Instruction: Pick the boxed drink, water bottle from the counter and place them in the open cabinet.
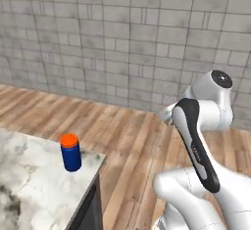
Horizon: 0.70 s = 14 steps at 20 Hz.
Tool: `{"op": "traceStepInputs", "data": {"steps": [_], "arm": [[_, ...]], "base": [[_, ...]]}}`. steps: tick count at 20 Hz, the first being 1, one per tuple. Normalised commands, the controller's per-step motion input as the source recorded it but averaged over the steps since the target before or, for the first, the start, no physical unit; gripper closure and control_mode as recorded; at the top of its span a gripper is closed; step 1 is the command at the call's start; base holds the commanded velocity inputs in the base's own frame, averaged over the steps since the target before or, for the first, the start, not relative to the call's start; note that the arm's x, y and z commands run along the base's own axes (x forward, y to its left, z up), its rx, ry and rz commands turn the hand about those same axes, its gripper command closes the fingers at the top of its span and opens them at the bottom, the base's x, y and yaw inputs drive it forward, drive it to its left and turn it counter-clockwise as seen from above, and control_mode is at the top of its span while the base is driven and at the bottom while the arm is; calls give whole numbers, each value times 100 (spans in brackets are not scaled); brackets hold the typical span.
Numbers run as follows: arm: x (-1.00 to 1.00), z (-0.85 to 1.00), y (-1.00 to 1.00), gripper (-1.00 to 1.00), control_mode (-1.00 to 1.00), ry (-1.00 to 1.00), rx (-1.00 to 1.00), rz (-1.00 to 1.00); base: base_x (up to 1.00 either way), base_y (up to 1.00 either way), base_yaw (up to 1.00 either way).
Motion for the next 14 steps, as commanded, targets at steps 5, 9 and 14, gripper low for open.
{"op": "traceStepInputs", "data": {"steps": [5, 9, 14], "arm": [[0, 0, 0, 100, 100, 0, 0, 0], [0, 0, 0, 100, 100, 0, 0, 0], [0, 0, 0, 100, 100, 0, 0, 0]], "base": [[0, 10, -96], [0, 9, -98], [0, 8, -99]]}}
